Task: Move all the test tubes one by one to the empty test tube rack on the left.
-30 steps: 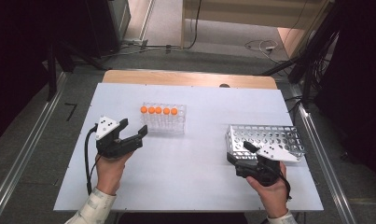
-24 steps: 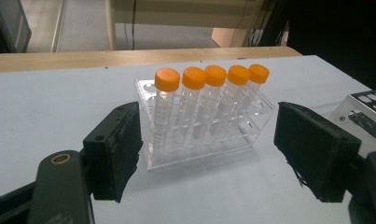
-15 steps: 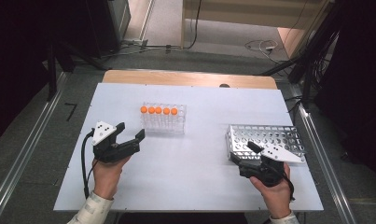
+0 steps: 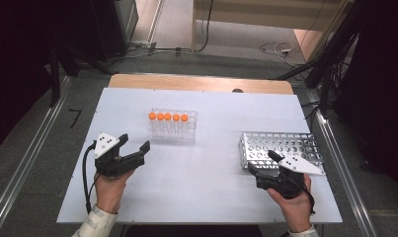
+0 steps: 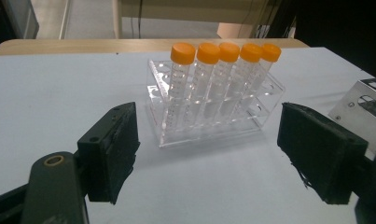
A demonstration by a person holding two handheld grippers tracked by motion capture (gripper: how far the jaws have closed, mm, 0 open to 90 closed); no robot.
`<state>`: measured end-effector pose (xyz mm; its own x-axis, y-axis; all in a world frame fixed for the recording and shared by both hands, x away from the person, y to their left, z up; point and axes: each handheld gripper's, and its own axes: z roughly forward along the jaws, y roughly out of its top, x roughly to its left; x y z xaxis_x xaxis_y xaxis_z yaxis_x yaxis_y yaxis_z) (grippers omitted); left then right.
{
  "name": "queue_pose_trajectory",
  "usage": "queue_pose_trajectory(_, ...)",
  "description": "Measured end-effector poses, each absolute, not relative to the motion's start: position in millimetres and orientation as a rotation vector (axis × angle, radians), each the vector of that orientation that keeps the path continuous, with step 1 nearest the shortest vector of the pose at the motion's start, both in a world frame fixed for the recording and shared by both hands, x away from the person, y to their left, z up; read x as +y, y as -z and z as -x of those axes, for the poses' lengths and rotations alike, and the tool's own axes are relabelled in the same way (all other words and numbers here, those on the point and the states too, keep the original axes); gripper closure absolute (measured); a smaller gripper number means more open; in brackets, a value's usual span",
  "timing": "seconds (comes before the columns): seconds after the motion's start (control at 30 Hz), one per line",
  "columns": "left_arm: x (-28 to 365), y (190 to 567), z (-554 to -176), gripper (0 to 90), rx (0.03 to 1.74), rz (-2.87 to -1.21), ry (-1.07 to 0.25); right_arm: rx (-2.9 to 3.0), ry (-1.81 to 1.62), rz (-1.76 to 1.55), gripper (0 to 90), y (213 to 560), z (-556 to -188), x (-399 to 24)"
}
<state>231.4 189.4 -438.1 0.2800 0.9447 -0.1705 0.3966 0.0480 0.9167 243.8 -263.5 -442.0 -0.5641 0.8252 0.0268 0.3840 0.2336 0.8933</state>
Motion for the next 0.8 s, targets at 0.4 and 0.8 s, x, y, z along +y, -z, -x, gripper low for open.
queue_pose_trajectory(0.4, 197, 449, -223, 19.1, 1.321, -1.538, -0.686, 2.011, -1.263, -1.132, 14.9, 442, -240, -280)
queue_pose_trajectory(0.8, 204, 455, -215, 18.8, 1.34, -1.532, -0.697, 1.973, -1.242, -1.179, 15.0, 444, -238, -303)
